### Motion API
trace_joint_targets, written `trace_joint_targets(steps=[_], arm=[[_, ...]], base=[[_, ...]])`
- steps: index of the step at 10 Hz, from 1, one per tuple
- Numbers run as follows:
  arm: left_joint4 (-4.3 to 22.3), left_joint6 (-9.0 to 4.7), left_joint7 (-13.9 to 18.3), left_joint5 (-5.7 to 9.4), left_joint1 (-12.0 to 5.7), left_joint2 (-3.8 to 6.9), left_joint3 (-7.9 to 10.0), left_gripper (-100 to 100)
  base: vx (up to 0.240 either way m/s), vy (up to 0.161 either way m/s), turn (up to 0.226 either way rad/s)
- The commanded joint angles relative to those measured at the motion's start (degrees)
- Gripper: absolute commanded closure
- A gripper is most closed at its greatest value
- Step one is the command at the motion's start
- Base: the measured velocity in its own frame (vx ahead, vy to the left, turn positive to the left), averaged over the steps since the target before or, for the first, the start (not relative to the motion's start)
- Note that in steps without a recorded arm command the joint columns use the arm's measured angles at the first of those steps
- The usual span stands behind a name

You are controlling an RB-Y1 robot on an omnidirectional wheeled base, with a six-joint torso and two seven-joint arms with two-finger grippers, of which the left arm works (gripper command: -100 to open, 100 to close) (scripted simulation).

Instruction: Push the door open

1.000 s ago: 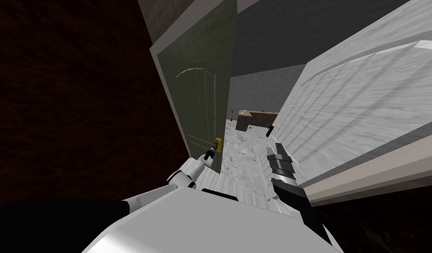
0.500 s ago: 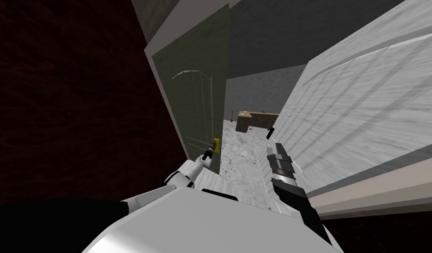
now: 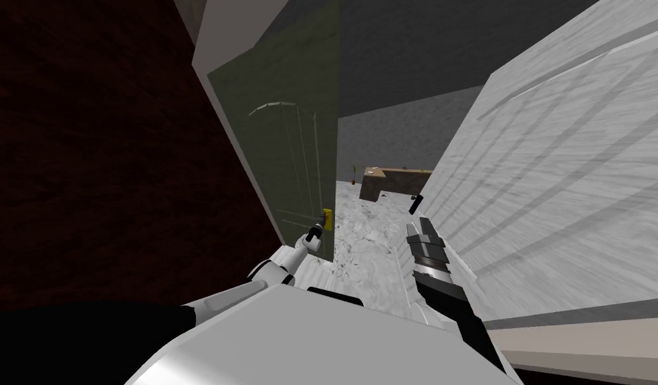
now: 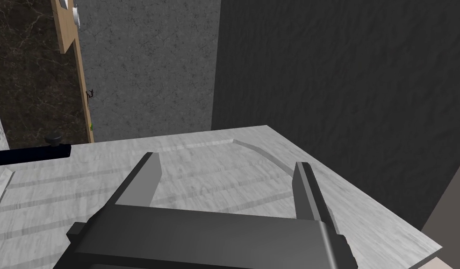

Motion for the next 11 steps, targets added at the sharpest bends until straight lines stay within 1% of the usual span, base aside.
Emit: trace_joint_targets(steps=[1, 2, 3, 4, 8, 9, 11], arm=[[2.1, -1.45, 0.0, 0.2, -0.85, 0.66, 0.62, 100], [2.2, -1.47, -0.4, 0.59, -0.81, 1.31, 2.0, 100], [2.2, -1.47, -0.4, 0.59, -0.81, 1.31, 2.0, 100], [4.3, -2.63, -0.1, 0.62, -1.59, 1.21, 1.59, -100], [4.1, -2.37, 0.2, 0.7, -1.69, 0.94, 1.39, -100], [4.0, -2.28, 0.2, 0.73, -1.72, 0.74, 1.31, -100], [3.8, -2.05, 0.5, 0.8, -1.81, -0.08, 1.13, -100]], base=[[0.004, 0.015, -0.021], [0.117, -0.086, 0.082], [0.141, -0.111, 0.134], [-0.085, -0.076, 0.057], [-0.183, 0.009, 0.009], [-0.217, 0.018, 0.018], [-0.246, -0.006, 0.029]])
